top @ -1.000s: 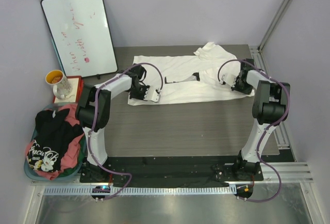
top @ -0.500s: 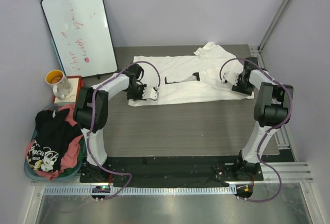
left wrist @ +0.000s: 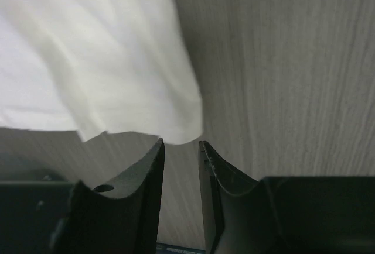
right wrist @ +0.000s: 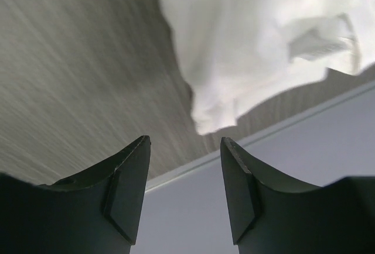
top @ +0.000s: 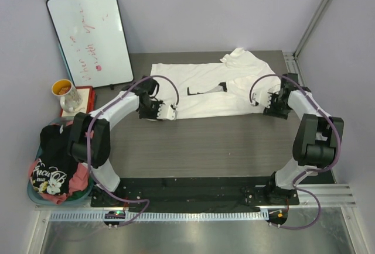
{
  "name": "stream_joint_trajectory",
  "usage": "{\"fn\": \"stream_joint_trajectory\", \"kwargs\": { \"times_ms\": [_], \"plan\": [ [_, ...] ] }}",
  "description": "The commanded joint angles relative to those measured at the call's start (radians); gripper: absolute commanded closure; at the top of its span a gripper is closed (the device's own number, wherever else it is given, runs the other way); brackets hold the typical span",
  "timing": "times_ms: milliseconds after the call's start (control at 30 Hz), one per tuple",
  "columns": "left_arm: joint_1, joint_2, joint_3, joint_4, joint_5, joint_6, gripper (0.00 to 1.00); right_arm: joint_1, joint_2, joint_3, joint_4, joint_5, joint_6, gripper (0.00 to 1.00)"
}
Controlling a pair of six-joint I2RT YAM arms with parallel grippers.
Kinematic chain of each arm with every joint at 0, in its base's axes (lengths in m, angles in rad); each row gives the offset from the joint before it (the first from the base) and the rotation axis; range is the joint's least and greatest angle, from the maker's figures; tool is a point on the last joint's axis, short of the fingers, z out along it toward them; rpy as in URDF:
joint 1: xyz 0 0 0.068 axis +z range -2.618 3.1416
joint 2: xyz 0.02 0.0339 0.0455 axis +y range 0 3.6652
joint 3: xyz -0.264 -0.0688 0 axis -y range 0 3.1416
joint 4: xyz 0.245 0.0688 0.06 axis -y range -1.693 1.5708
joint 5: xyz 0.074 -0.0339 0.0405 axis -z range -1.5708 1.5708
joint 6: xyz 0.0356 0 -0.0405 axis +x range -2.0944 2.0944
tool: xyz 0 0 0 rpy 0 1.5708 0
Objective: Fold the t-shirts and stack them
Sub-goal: Fold the flattened tshirt in 1/3 of the way
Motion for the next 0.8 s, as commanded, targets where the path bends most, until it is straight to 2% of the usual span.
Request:
{"fn": "stream_joint_trajectory", "kwargs": {
  "times_ms": [0,233,633,733,767],
  "plan": [
    [-0.023,0.028,-0.070,0.020,-0.038,0.033,0.70,0.006,-0.029,-0.072,-0.022,-0.035,-0.058,0.43],
    [-0.028,0.079,-0.053,0.048,-0.040,0.009,0.71,0.008,0.026,-0.078,0.042,-0.016,-0.021,0.43],
    [-0.034,0.140,-0.061,0.089,-0.065,-0.020,0.74,0.037,0.133,-0.113,0.252,0.013,-0.012,0.43],
    [-0.034,0.151,-0.056,0.089,-0.068,-0.028,0.81,0.048,0.155,-0.098,0.263,0.013,-0.015,0.43],
    [-0.035,0.154,-0.056,0.091,-0.068,-0.029,0.90,0.054,0.166,-0.095,0.263,0.014,-0.018,0.43]
  ]
}}
